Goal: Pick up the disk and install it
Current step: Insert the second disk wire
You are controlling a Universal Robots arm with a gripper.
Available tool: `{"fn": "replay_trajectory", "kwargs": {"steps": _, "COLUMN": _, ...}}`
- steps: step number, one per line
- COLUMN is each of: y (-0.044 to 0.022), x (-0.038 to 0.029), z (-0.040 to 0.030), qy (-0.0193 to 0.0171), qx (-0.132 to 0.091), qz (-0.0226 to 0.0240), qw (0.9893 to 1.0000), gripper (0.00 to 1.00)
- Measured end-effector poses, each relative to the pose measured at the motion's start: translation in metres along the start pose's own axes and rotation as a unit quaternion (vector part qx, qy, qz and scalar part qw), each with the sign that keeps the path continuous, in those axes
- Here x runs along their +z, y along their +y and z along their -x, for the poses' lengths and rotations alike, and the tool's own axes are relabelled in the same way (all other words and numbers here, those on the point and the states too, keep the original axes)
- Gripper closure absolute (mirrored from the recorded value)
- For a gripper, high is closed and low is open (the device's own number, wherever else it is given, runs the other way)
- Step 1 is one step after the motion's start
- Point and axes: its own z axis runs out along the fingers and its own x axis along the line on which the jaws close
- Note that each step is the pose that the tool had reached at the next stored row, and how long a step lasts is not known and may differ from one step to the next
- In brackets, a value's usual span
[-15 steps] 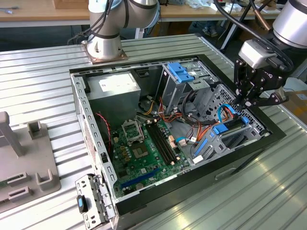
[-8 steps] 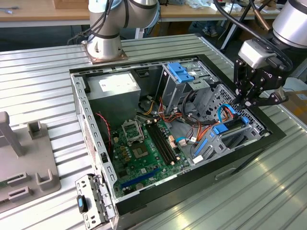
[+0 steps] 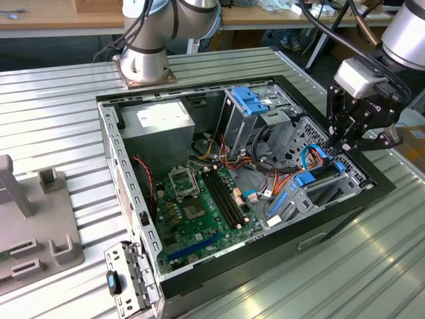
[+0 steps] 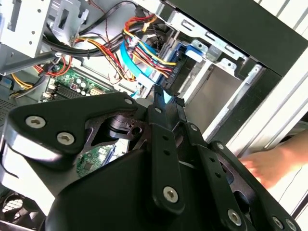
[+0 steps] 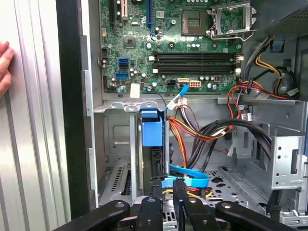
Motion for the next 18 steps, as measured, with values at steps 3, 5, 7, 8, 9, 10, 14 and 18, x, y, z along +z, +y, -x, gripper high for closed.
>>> {"fn": "replay_trajectory", "kwargs": {"steps": 3, "y": -0.0002, "x": 0.0017, "z": -0.0042, "qy": 0.0011, "qx": 0.003, "qz": 0.0018, "qw": 1.0000, "gripper": 0.76}}
{"fn": "replay_trajectory", "kwargs": {"steps": 5, "y": -0.0001, "x": 0.0023, "z": -0.0042, "qy": 0.0011, "qx": 0.003, "qz": 0.0018, "qw": 1.0000, "gripper": 0.76}}
{"fn": "replay_trajectory", "kwargs": {"steps": 7, "y": -0.0001, "x": 0.0028, "z": -0.0042, "qy": 0.0011, "qx": 0.003, "qz": 0.0018, "qw": 1.0000, "gripper": 0.75}}
{"fn": "replay_trajectory", "kwargs": {"steps": 8, "y": 0.0000, "x": 0.0029, "z": -0.0042, "qy": 0.0011, "qx": 0.003, "qz": 0.0018, "qw": 1.0000, "gripper": 0.63}}
{"fn": "replay_trajectory", "kwargs": {"steps": 9, "y": 0.0000, "x": 0.0036, "z": -0.0042, "qy": 0.0010, "qx": 0.003, "qz": 0.0018, "qw": 1.0000, "gripper": 0.56}}
{"fn": "replay_trajectory", "kwargs": {"steps": 10, "y": 0.0003, "x": 0.0066, "z": -0.0043, "qy": 0.0009, "qx": 0.003, "qz": 0.0018, "qw": 1.0000, "gripper": 0.56}}
{"fn": "replay_trajectory", "kwargs": {"steps": 14, "y": 0.0010, "x": 0.0150, "z": -0.0045, "qy": 0.0010, "qx": 0.003, "qz": 0.0025, "qw": 1.0000, "gripper": 0.56}}
{"fn": "replay_trajectory", "kwargs": {"steps": 18, "y": 0.0015, "x": 0.0214, "z": -0.0044, "qy": 0.0017, "qx": 0.003, "qz": 0.0033, "qw": 1.0000, "gripper": 0.56}}
